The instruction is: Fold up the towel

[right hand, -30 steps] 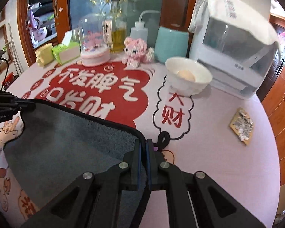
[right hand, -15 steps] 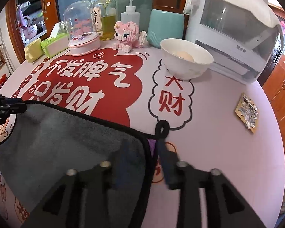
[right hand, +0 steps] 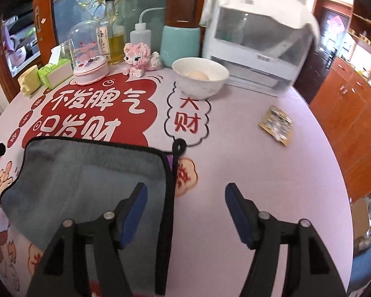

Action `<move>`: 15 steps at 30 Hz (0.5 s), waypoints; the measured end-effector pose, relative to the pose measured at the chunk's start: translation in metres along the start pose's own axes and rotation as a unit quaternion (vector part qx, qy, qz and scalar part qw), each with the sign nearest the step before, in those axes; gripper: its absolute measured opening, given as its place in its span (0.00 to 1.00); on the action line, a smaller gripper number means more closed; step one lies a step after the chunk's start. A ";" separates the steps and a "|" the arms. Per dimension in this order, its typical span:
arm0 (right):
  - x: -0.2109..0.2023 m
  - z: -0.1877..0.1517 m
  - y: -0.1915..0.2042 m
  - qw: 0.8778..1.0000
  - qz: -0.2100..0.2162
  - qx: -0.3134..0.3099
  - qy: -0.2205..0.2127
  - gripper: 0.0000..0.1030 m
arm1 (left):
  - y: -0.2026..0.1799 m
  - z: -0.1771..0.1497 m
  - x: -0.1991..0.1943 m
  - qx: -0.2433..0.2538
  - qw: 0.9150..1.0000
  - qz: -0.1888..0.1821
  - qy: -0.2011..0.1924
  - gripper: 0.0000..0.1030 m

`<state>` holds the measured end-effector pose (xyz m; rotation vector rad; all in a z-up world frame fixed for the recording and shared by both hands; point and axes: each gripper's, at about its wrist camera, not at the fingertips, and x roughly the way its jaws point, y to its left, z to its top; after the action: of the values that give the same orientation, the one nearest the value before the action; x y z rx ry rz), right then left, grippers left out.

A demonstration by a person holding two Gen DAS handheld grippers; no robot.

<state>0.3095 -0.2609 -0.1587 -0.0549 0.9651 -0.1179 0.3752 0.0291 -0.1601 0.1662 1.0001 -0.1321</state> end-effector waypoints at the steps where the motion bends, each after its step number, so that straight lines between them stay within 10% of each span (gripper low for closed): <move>1: -0.006 -0.004 0.000 1.000 -0.002 0.004 -0.001 0.68 | 0.002 -0.004 -0.006 -0.002 1.000 0.001 -0.002 0.77; 15: -0.119 -0.095 0.022 0.998 -0.023 0.044 -0.026 0.94 | 0.020 -0.108 -0.107 -0.009 1.000 -0.016 -0.021 0.80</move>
<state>0.1660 -0.2238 -0.1173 0.0018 0.9069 -0.2000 0.2331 0.0741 -0.1248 0.1312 0.9624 -0.1549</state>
